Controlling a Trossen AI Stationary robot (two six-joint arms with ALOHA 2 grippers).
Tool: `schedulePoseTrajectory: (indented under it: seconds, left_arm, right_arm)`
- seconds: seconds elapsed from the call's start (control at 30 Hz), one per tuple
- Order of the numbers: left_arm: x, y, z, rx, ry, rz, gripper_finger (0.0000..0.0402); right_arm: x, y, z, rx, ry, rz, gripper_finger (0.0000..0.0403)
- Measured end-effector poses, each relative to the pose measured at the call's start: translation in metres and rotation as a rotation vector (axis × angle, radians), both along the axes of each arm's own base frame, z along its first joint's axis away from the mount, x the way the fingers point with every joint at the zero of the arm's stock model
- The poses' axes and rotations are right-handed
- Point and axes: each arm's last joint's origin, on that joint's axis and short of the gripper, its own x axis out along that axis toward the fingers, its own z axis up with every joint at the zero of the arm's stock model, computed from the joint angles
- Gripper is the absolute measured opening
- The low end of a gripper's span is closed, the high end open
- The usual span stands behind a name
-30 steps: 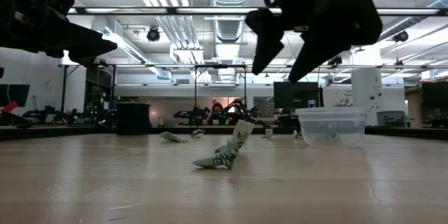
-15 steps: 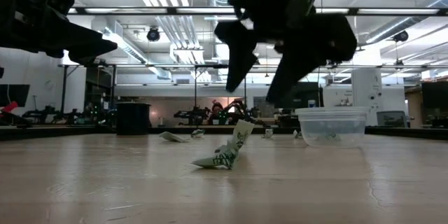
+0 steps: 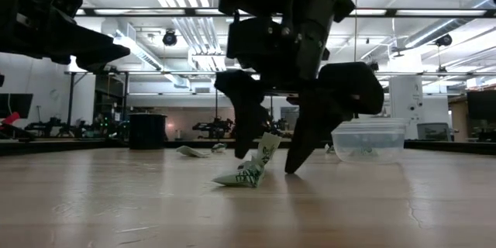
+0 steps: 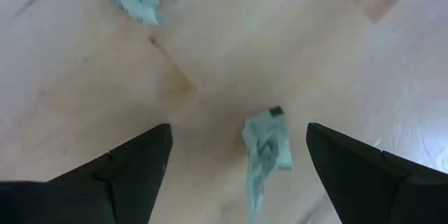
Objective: Pick and place Stevia / Truvia into bins
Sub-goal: Put the white stevia packet into the right transparent container
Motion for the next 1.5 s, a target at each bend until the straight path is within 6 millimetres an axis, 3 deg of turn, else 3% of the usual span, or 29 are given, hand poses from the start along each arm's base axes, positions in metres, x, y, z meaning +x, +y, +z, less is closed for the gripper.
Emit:
schedulePoseTrajectory:
  seconds: [0.37, 0.87, 1.3, 1.5]
  left_arm:
    - [0.0, 0.0, 0.0, 0.0, -0.001, 0.0, 0.0212]
    - [0.0, 0.0, 0.0, 0.0, 0.0, 0.0, 0.0212]
    - [0.0, 0.0, 0.0, 0.0, 0.0, 0.0, 0.0212]
    - [0.0, 0.0, 0.0, 0.0, 0.0, 0.0, 0.0212]
  right_arm:
    - [0.005, 0.001, 0.005, 0.043, -0.027, 0.006, 0.0326]
    - [0.007, -0.014, 0.005, 0.047, -0.012, -0.073, 0.0315]
    - [0.007, -0.021, 0.004, 0.066, 0.01, -0.115, 0.0214]
    - [0.004, -0.021, 0.003, 0.069, 0.043, -0.106, 0.0103]
